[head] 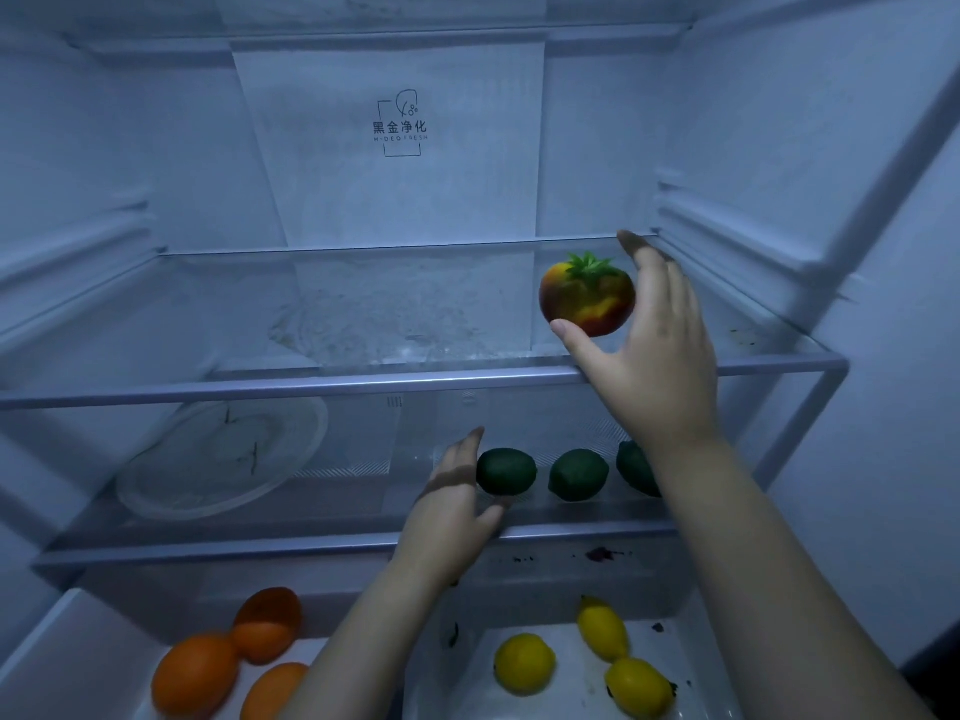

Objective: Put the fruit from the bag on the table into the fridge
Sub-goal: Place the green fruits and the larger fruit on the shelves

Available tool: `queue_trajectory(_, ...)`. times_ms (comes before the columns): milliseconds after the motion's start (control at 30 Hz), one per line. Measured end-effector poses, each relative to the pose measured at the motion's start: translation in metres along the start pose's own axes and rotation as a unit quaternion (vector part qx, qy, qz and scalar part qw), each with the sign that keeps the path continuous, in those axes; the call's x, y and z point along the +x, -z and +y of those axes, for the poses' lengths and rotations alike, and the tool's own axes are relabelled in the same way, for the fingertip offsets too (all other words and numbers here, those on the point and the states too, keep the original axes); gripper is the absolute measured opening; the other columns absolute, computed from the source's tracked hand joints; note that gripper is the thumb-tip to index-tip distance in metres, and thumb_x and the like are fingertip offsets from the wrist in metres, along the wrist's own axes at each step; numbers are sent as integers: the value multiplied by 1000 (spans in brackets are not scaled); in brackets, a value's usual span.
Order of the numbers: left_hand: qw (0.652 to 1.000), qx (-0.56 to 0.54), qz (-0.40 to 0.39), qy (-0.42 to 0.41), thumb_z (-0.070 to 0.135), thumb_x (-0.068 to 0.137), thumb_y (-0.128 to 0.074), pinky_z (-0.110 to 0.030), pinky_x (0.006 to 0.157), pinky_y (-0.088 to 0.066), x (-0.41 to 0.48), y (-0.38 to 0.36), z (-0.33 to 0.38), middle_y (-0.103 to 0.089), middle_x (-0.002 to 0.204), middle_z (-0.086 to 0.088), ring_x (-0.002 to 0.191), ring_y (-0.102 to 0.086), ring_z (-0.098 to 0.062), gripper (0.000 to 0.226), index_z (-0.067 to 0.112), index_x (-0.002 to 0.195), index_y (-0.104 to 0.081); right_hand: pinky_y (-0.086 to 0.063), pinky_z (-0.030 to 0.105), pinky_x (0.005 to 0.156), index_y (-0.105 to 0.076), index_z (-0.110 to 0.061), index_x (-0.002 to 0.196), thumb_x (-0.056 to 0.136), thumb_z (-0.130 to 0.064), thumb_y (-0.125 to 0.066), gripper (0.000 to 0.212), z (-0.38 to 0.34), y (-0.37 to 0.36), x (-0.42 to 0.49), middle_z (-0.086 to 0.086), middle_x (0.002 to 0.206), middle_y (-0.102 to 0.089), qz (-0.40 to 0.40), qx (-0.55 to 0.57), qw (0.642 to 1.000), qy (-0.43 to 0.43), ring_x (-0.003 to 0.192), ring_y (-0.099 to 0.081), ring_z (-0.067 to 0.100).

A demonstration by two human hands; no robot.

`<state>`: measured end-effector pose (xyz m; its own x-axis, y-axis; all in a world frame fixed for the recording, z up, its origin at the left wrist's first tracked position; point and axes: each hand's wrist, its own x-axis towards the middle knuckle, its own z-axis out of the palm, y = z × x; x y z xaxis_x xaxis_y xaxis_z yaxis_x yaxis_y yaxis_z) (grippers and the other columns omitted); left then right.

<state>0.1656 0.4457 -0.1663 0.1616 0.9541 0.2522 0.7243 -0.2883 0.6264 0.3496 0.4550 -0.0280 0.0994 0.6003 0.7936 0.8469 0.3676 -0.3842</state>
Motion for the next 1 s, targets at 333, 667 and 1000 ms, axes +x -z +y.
queue_trajectory(333,996,57,70,19,47,89,-55,-30,107,-35,-37,11,18,-32,148,6,134,-31,-9,78,32,149,-7,-26,29,110,-40,-10,138,84,-47,-63,69,3,0,-26,11,141,-42,39,25,999,22,133,-35,22)
queue_trajectory(667,994,76,74,-5,47,93,-48,-27,110,-22,-96,34,25,-14,155,13,140,-17,-4,71,34,148,-5,-22,33,115,-37,-9,140,87,-32,-64,64,-7,11,-82,12,148,-32,5,46,999,7,137,-29,25)
queue_trajectory(1000,993,89,66,-36,42,92,-51,-29,107,-30,-177,65,-1,-24,151,9,137,-25,-9,68,27,149,-17,-22,26,108,-36,-17,141,89,-36,-59,60,-68,23,-199,2,149,-30,-137,59,985,-83,138,-25,17)
